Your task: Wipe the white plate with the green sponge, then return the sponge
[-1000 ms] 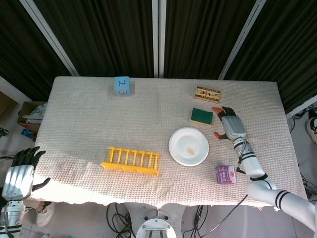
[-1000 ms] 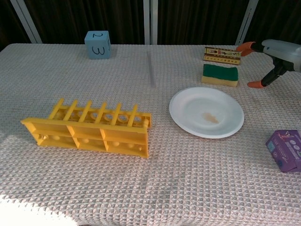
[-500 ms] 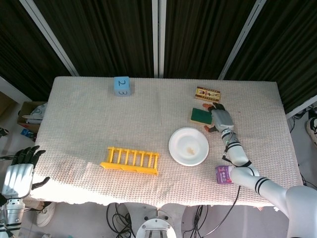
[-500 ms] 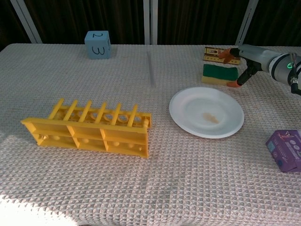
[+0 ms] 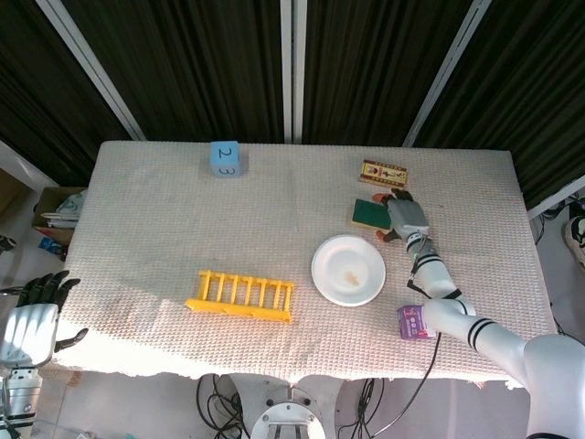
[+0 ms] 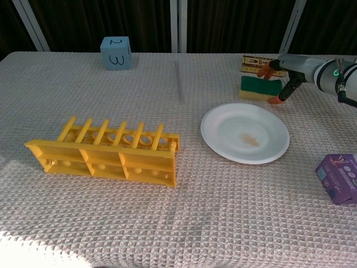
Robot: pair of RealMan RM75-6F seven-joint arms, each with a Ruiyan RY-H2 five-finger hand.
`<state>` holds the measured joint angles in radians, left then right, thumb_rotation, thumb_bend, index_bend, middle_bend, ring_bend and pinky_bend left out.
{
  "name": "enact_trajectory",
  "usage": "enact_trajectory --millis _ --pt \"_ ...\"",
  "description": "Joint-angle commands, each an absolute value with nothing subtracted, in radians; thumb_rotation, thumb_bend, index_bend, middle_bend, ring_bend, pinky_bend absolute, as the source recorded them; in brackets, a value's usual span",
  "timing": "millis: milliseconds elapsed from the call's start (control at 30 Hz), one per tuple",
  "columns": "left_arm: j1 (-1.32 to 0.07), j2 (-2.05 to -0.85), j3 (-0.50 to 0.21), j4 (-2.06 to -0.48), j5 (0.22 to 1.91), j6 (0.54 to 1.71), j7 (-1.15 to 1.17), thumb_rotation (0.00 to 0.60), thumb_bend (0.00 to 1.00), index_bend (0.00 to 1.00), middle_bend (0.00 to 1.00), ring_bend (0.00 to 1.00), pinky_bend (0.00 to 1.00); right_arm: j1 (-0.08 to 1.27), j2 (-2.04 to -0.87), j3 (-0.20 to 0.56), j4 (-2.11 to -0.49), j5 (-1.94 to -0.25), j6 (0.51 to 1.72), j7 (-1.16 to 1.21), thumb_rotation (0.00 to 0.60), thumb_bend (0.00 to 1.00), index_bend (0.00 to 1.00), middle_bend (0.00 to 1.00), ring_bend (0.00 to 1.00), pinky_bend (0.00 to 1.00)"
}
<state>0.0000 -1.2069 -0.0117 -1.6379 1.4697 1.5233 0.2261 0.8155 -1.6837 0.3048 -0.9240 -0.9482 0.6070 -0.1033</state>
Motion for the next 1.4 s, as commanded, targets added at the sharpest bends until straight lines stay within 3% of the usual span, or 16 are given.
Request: enact_trajectory --millis 33,733,900,1133,1400 --pt "0.0 -1.205 -0.011 -1.639 1.471 1.524 0.227 0.6 0.05 0.23 0.12 0.11 0.13 0.823 -1.676 0.301 -0.929 -0.932 0.603 -0.119 0.6 0.19 0.2 0.19 0.0 0.0" --pt "0.0 -1.192 -0.008 -1.658 1.465 1.518 0.242 0.6 0.05 0.23 0.12 0.11 0.13 0.85 -1.685 0.291 -0.912 -0.912 0.603 -0.11 0.6 0.21 0.27 0.24 0.0 0.0" --pt "0.0 -1.189 -0.007 -1.663 1.467 1.518 0.246 0.6 0.05 0.23 0.12 0.11 0.13 0.845 -1.689 0.286 -0.908 -0.957 0.634 -0.082 0.6 0.23 0.35 0.29 0.0 0.0" --pt "0.001 -1.183 -0.006 -1.67 1.467 1.521 0.252 0.6 0.05 0.23 0.12 0.11 0.13 0.818 -1.657 0.25 -0.941 -1.081 0.732 -0.055 0.6 0.26 0.48 0.33 0.05 0.0" --pt "-0.003 -1.181 -0.006 -1.677 1.469 1.516 0.258 0.6 0.05 0.23 0.12 0.11 0.13 0.732 -1.521 0.177 -1.128 -1.29 0.919 0.035 0.6 0.29 0.59 0.35 0.12 0.0"
